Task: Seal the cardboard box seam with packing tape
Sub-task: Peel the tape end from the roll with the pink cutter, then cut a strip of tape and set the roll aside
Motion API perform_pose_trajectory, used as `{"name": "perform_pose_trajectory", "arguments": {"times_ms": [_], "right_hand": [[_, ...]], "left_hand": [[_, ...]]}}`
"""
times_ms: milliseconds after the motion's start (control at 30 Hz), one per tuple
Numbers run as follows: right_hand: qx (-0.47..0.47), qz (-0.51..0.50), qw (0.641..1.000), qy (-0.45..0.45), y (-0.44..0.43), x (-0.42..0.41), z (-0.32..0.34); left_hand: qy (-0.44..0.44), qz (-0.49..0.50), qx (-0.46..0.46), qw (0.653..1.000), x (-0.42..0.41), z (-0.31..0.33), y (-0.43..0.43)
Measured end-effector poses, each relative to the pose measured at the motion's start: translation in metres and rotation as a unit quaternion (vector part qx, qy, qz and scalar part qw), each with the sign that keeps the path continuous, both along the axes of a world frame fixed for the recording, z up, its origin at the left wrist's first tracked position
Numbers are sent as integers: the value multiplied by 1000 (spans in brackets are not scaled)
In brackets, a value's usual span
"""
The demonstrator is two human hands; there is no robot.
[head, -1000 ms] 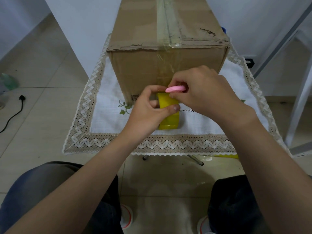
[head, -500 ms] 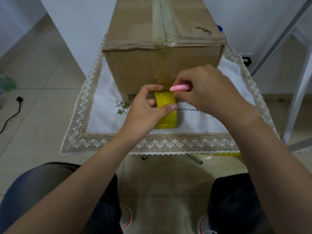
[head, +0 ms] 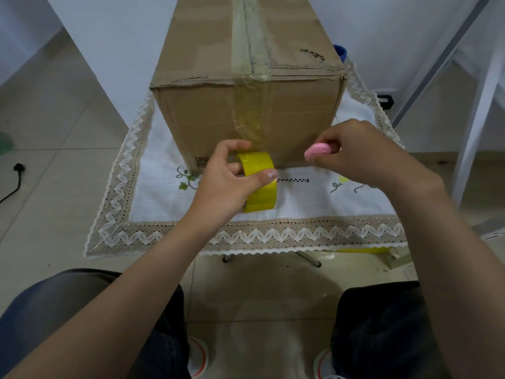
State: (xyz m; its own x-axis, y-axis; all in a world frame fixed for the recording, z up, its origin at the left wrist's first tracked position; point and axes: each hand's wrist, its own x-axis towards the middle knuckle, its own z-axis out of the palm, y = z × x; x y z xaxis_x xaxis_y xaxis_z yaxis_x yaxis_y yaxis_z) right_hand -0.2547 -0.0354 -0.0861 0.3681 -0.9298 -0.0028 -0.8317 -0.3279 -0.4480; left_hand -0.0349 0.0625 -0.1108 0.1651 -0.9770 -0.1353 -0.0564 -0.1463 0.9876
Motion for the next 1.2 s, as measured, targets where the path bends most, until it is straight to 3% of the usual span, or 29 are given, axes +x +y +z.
{"name": "perform_pose_trajectory", "arguments": {"times_ms": [200, 533, 667, 733, 833, 967, 1200], "right_hand": [[22, -126, 991, -41, -23, -28, -23], [76, -190, 975, -87, -42, -32, -46], [63, -213, 975, -30, -37, -26, -45], [66, -205, 976, 5, -31, -23, -35], [147, -133, 980, 17, -11, -8, -11], [258, -24, 964, -63, 17, 25, 5], [281, 15, 942, -183, 37, 64, 1]], "left_hand": [[3, 1, 7, 1000, -1, 0, -1], [9, 17, 6, 1000, 0, 0, -5], [11, 14, 8, 1000, 0, 1, -4], [11, 11, 7, 1000, 0, 0, -3], [9, 6, 4, 1000, 1, -1, -1], [3, 1, -2, 1000, 3, -3, 1], [-15, -11, -21, 1000, 3, -6, 2]]}}
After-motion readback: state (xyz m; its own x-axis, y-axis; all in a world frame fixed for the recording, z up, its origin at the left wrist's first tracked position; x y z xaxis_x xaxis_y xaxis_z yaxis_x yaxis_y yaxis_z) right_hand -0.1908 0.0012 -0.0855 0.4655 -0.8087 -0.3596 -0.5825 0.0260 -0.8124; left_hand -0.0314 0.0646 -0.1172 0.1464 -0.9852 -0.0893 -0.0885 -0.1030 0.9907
